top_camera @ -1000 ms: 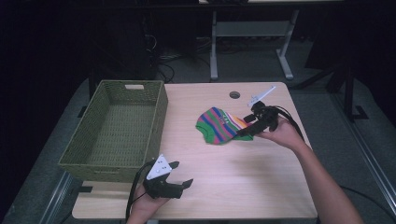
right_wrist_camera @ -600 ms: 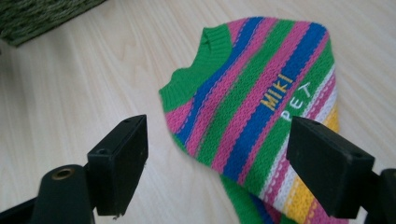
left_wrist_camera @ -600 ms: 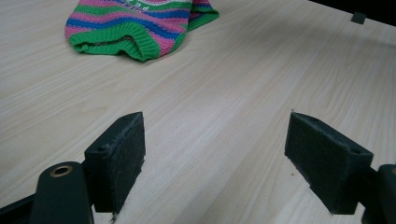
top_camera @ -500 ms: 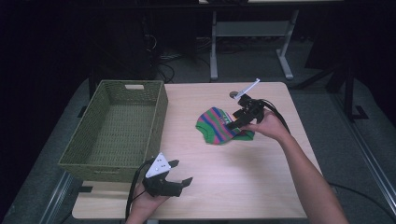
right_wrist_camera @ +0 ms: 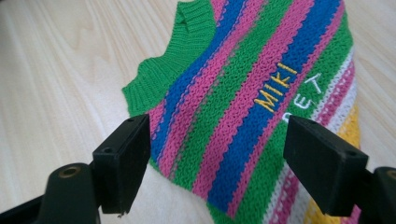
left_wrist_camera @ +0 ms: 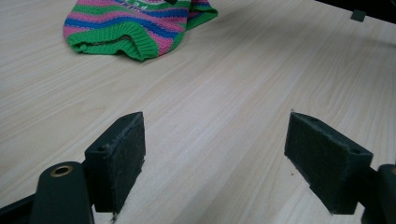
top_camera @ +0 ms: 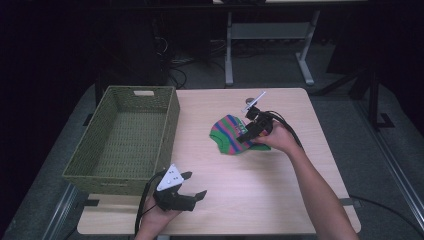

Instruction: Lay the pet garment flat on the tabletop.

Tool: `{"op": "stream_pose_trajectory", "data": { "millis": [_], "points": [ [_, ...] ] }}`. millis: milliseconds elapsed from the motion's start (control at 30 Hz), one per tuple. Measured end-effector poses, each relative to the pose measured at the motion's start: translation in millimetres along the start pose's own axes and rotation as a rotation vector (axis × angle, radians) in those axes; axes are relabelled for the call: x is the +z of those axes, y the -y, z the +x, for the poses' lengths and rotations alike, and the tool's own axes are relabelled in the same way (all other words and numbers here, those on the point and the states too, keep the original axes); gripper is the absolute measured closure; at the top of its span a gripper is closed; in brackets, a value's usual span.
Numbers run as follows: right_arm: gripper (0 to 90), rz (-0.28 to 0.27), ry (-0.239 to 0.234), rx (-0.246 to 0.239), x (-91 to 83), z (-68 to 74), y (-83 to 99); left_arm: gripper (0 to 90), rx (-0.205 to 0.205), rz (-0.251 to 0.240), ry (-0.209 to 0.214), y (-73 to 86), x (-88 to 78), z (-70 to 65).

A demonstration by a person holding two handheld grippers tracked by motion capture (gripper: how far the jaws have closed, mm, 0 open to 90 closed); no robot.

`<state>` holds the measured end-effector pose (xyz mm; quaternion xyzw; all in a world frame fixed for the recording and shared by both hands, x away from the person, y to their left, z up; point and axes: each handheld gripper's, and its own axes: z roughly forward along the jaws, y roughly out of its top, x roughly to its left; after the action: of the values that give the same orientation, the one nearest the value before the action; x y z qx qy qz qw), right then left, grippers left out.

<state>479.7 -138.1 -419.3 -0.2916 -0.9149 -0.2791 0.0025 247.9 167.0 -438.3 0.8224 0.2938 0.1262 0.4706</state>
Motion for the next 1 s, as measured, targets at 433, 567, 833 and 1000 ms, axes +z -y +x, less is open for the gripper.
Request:
{"op": "stream_pose_trajectory", "data": {
  "millis": [433,567,833,1000],
  "points": [
    [30.5,0.1,0.141,0.072,30.2,-6.5,0.2,20.2,0.021,-0.008,-0.004,-0.7,-1.5,-0.9],
    [38.3,0.12,0.186,0.064,31.0,-3.6,-1.5,20.6,0.028,-0.005,-0.007,-1.3,-0.5,-2.1],
    [56.9,0.059,0.215,0.112,28.8,-0.3,5.3,21.0,0.04,-0.003,-0.01,-2.0,1.0,-5.6],
    [64.8,0.055,0.227,0.127,28.3,1.7,5.6,21.1,0.039,-0.005,-0.013,-1.7,0.7,-5.1]
  ]
}}
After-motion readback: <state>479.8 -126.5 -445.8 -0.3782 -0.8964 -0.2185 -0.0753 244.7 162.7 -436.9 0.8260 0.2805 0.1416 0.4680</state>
